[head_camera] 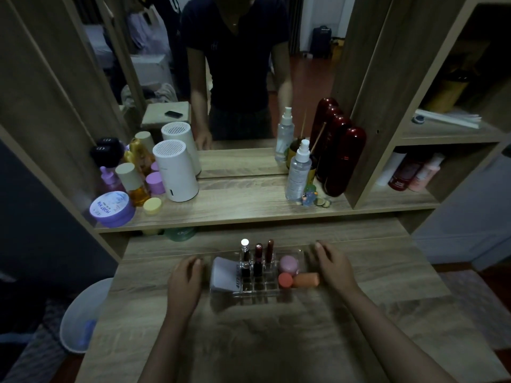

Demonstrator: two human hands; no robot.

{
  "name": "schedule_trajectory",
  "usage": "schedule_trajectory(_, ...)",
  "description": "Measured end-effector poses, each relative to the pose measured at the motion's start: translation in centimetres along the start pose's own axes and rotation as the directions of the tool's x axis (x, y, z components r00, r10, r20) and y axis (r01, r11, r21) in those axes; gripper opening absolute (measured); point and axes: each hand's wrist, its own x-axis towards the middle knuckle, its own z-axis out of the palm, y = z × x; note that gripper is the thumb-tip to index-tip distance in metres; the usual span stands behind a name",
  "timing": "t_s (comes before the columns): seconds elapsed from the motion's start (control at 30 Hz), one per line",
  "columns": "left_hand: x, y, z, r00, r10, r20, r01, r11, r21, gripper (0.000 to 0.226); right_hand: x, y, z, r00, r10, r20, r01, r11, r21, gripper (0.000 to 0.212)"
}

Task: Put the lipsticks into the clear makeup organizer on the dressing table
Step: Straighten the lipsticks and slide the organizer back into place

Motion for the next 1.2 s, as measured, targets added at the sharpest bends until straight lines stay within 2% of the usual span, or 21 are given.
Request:
schedule_trajectory(0.07,-0.7,-0.6,0.1,0.995,-0.095,0.037,0.097,0.994,-0.053,0.029,-0.8,1.0,0.1,0.989,0.137,0.055,-0.145,0.971,0.190,0.037)
schedule_trajectory(0.2,-1.3,-1.9,0.7,0.954,-0.256,0.158,0.254,0.967,0.033,0.029,-1.8,2.1,0.6,0.929,0.307,0.205,-0.369,0.804,0.466,0.044)
schedule_trajectory(0.27,-1.8,-2.1,1.1,0.955,-0.218,0.199,0.217,0.976,0.025,0.030,-1.9,2.5,1.0,0.911,0.317,0.265,-0.410,0.767,0.494,0.051)
schedule_trajectory(0.37,-2.4,-1.4,1.3,0.941,-0.246,0.233,0.260,0.965,-0.032,0.037,-2.0,2.9,1.5,0.891,0.339,0.302,-0.451,0.724,0.521,0.056)
schedule_trajectory(0.47,-2.3,-1.6,1.6,0.959,-0.195,0.204,0.169,0.976,0.136,0.035,-1.9,2.9,1.7,0.879,0.367,0.305,-0.477,0.676,0.562,0.057)
schedule_trajectory(0.57,-2.5,-1.1,2.0,0.963,-0.209,0.168,0.201,0.977,0.067,0.038,-2.0,2.9,1.7,0.877,0.370,0.307,-0.480,0.657,0.581,0.056)
schedule_trajectory(0.67,-2.6,-1.0,2.1,0.962,-0.233,0.141,0.224,0.971,0.081,0.041,-2.0,3.1,1.6,0.884,0.354,0.305,-0.467,0.659,0.590,0.056)
schedule_trajectory(0.8,-3.2,-0.6,2.2,0.975,-0.157,0.159,0.122,0.970,0.211,0.025,-1.8,3.4,1.4,0.886,0.349,0.304,-0.463,0.643,0.611,0.055)
schedule_trajectory(0.9,-3.5,-0.2,2.6,0.980,-0.089,0.176,0.037,0.960,0.278,0.025,-1.5,3.5,1.0,0.882,0.355,0.309,-0.469,0.602,0.646,0.056)
schedule_trajectory(1.03,-3.6,0.4,4.0,0.975,-0.094,0.199,0.023,0.944,0.329,0.033,-0.9,4.1,-0.2,0.872,0.380,0.308,-0.479,0.536,0.696,0.056)
schedule_trajectory(1.13,-4.0,1.1,5.5,0.975,-0.123,0.183,0.070,0.961,0.268,0.029,-0.3,4.8,-1.4,0.859,0.412,0.302,-0.487,0.478,0.731,0.053)
schedule_trajectory(1.2,-4.2,1.5,6.6,0.973,-0.107,0.202,0.048,0.961,0.273,0.028,0.2,5.4,-2.4,0.851,0.430,0.301,-0.492,0.451,0.745,0.052)
